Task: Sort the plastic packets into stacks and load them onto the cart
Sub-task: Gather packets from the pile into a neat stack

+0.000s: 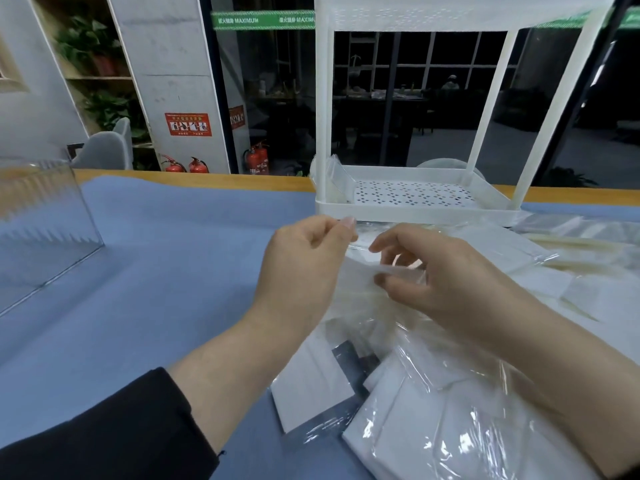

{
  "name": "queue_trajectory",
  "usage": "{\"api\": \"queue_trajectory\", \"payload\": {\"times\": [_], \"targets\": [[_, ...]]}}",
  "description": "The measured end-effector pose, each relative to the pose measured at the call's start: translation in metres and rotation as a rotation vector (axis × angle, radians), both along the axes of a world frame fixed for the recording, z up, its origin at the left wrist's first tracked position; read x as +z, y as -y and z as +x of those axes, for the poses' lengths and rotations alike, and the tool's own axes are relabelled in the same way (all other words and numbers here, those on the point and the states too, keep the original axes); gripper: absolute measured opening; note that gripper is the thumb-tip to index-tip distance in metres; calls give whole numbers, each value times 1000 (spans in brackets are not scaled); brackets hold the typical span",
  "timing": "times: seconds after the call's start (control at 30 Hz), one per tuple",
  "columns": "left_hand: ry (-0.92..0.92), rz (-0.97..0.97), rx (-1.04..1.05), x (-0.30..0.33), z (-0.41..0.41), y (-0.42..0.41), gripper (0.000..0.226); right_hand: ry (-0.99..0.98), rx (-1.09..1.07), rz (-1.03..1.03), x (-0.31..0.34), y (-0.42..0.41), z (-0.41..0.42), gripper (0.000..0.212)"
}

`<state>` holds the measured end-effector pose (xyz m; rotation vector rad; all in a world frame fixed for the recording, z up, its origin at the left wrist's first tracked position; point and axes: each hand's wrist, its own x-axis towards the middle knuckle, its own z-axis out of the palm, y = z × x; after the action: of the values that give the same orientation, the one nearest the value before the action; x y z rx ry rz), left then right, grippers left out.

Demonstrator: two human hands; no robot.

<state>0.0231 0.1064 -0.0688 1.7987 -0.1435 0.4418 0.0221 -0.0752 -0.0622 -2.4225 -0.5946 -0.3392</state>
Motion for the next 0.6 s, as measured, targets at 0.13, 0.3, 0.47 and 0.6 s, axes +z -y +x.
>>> {"api": "queue_trajectory", "payload": {"times": [0.13,0.3,0.47,0.6], "targets": [[-95,-69,14,-3,10,-3,36,-17,-21,105,-5,2,5,30],[-108,27,-99,-9,10,2,32,-55,10,101,-12,-3,7,42],[-60,211,-310,-4,8,-6,15,16,-14,300,-4,0,3,41],[-15,383,-277,-3,14,-19,6,28,-49,318,4,3,6,36]]}}
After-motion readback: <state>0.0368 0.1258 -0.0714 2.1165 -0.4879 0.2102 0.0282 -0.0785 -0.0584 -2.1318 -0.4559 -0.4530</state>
